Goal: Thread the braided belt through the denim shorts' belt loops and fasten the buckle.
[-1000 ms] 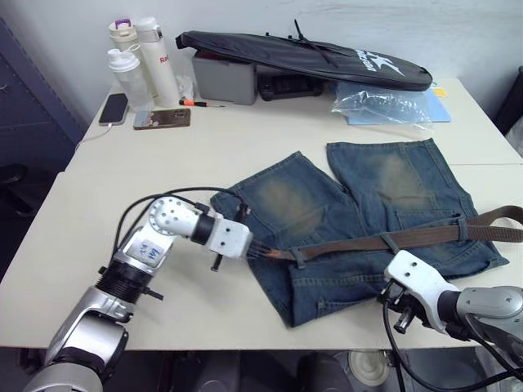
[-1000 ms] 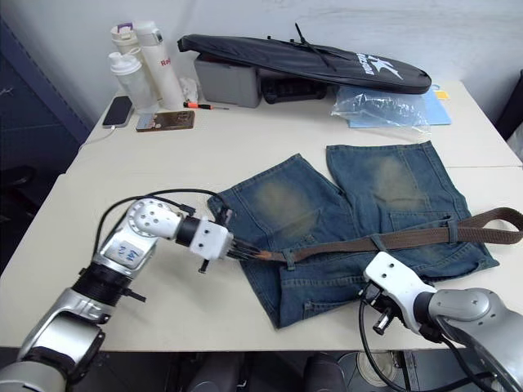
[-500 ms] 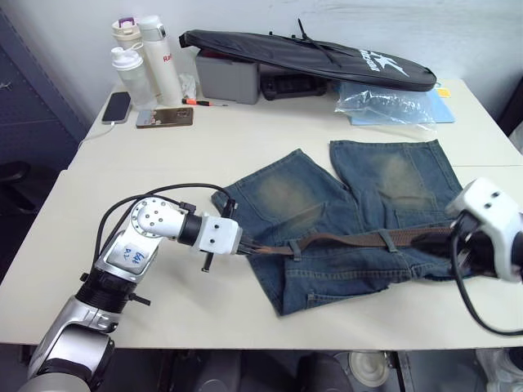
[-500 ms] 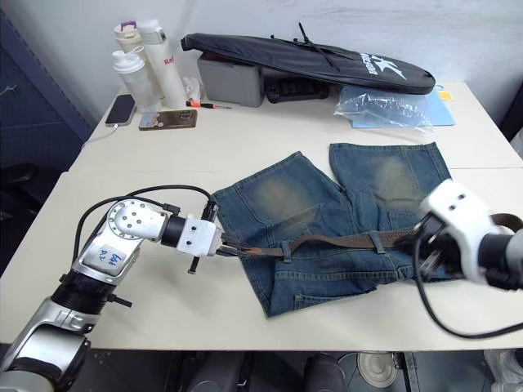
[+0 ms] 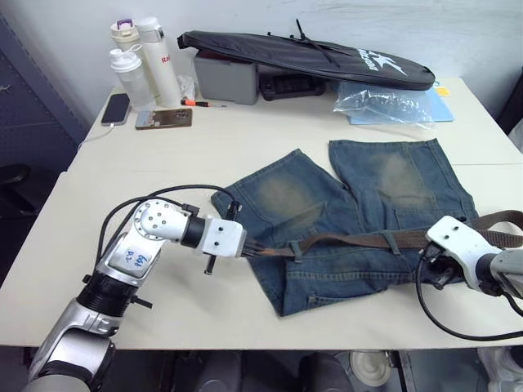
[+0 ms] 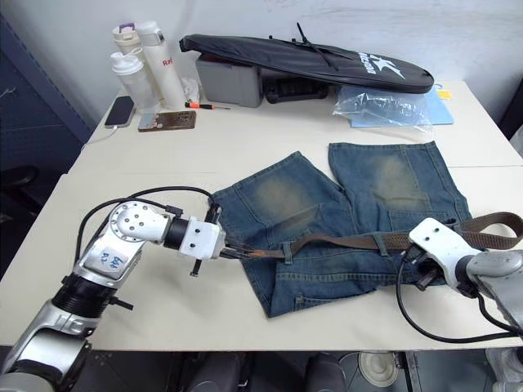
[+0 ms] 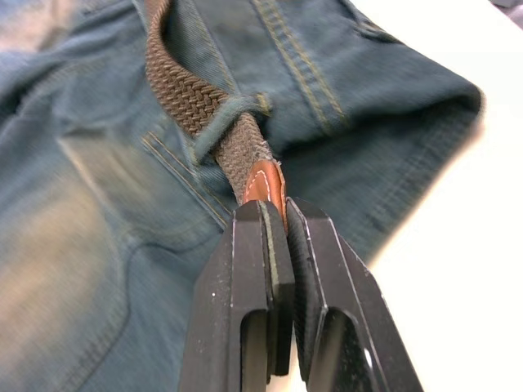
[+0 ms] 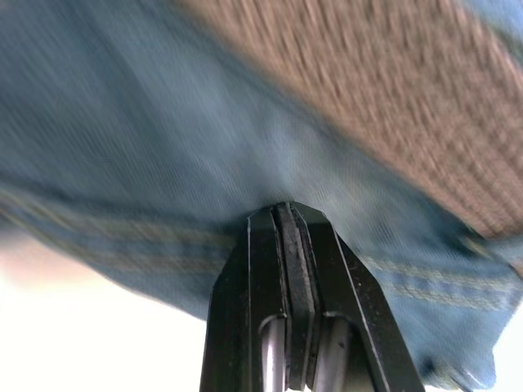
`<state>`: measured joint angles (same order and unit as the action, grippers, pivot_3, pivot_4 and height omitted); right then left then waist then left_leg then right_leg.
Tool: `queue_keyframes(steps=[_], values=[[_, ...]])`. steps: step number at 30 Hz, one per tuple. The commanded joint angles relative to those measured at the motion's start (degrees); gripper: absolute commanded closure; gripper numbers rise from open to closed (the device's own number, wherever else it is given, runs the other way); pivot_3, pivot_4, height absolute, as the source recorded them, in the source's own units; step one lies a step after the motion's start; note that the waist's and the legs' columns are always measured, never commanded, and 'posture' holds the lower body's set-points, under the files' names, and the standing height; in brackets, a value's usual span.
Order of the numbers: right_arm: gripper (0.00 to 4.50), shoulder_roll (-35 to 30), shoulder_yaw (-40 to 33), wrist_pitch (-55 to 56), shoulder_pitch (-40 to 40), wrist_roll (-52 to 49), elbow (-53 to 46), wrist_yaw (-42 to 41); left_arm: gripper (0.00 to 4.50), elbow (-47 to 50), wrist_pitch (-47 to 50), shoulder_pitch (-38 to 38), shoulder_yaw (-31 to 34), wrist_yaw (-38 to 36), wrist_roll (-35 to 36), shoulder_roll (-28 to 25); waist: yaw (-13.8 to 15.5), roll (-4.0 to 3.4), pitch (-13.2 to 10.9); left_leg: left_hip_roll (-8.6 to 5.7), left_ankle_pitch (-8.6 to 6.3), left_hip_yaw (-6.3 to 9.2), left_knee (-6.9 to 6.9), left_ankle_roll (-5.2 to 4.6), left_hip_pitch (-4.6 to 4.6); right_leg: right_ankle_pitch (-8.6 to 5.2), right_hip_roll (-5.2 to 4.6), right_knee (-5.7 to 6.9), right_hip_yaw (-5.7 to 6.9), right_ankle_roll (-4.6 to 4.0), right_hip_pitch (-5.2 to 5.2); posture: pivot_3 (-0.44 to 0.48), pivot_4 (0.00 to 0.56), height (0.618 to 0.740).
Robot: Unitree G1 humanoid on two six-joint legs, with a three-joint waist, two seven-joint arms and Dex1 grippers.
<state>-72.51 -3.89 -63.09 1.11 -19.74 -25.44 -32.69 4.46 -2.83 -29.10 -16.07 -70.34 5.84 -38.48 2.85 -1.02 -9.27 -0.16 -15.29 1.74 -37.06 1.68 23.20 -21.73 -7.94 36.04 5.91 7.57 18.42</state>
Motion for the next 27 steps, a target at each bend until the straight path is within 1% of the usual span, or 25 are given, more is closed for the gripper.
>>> queue_keyframes(steps=[1, 4, 5, 8, 11, 13, 17, 19, 21, 24, 27], values=[[4.5, -1.2, 1.3, -0.6, 0.3, 2.6, 1.3, -0.6, 4.44, 4.6, 4.4, 3.8, 5.1, -3.0, 4.2, -6.3, -0.1, 0.05, 0.0, 0.0, 0.0, 0.0, 0.01, 0.0, 0.0, 0.0, 0.0, -0.01, 0.0, 0.0, 0.01, 0.0, 0.15, 0.652], [4.5, -1.7, 1.5, -0.1, 0.5, 3.1, 1.9, -1.9, 4.44, 4.9, 5.9, 7.0, 7.8, -3.8, 5.5, -10.5, 0.0, 0.03, 0.0, 0.02, 0.0, 0.01, 0.01, 0.01, 0.0, 0.0, 0.01, -0.03, 0.01, 0.0, 0.0, 0.0, 0.15, 0.652], [4.5, -1.8, 1.7, 0.0, 0.2, 3.3, 1.9, -2.3, 4.44, 4.4, 6.3, 8.9, 9.5, -3.5, 6.2, -11.8, 0.0, 0.0, 0.0, 0.02, -0.01, 0.02, 0.0, 0.0, 0.0, 0.0, -0.01, -0.02, 0.01, 0.0, -0.01, 0.0, 0.15, 0.652], [4.5, -1.9, 2.2, 0.2, -1.0, 3.8, 2.0, -3.0, 4.44, 3.6, 6.3, 12.9, 12.7, -3.4, 7.2, -14.5, 0.1, 0.0, 0.0, 0.06, -0.02, 0.03, 0.0, -0.03, 0.0, 0.0, -0.09, -0.03, 0.01, 0.0, 0.01, 0.0, 0.15, 0.652], [4.5, -2.0, 4.1, 1.0, -3.7, 4.6, 2.6, -4.4, 4.44, 1.8, 6.3, 17.5, 17.4, -3.7, 8.0, -17.9, -0.1, 0.03, 0.0, 0.09, -0.03, 0.01, 0.01, -0.04, 0.01, 0.0, -0.15, -0.03, 0.02, 0.0, 0.03, 0.0, 0.15, 0.652], [4.5, -1.8, 5.9, 1.0, -6.1, 5.0, 3.1, -5.2, 4.44, -1.0, 6.1, 19.4, 20.8, -2.7, 9.0, -18.8, -0.4, 0.01, 0.0, 0.08, -0.04, -0.05, 0.04, -0.04, 0.0, 0.0, -0.16, -0.03, 0.06, -0.01, 0.06, 0.0, 0.15, 0.652], [4.5, -0.8, 9.5, 0.7, -10.5, 6.0, 3.7, -6.4, 4.44, -7.5, 1.9, 24.4, 25.0, -3.5, 7.4, -22.4, -1.4, -0.03, 0.1, 0.17, -0.08, -0.13, 0.11, -0.05, -0.03, -0.01, -0.24, 0.03, 0.12, -0.02, 0.16, 0.0, 0.15, 0.652], [4.5, -0.3, 11.2, 0.4, -13.0, 6.4, 4.2, -7.0, 4.44, -12.3, -2.4, 27.0, 26.6, -3.7, 5.1, -25.1, -1.6, -0.03, 0.1, 0.21, -0.1, -0.19, 0.13, -0.06, -0.04, -0.02, -0.31, 0.07, 0.14, -0.02, 0.23, 0.0, 0.15, 0.652], [4.5, 0.2, 12.3, 0.0, -15.1, 6.7, 4.3, -7.4, 4.44, -15.8, -4.6, 29.0, 28.2, -4.2, 4.8, -27.0, -1.9, -0.02, 0.0, 0.19, -0.18, -0.44, 0.15, -0.05, -0.05, -0.02, -0.38, 0.19, 0.24, -0.03, 0.38, 0.0, 0.15, 0.652], [4.5, 0.6, 13.6, -0.8, -17.3, 6.7, 4.1, -8.0, 4.44, -21.0, -7.1, 30.5, 30.2, -4.1, 4.5, -29.3, -2.2, -0.03, 0.1, 0.2, -0.24, -0.7, 0.17, -0.05, -0.08, -0.04, -0.53, 0.53, 0.24, -0.05, 0.68, 0.0, 0.15, 0.652], [4.5, 0.9, 14.6, -1.1, -18.7, 7.2, 4.6, -8.5, 4.44, -24.6, -9.1, 30.8, 30.9, -3.3, 3.6, -30.9, -2.4, -0.01, 0.1, 0.2, -0.24, -0.89, 0.17, -0.05, -0.03, -0.04, -0.6, 0.86, 0.22, -0.05, 1.01, 0.0, 0.15, 0.652]])
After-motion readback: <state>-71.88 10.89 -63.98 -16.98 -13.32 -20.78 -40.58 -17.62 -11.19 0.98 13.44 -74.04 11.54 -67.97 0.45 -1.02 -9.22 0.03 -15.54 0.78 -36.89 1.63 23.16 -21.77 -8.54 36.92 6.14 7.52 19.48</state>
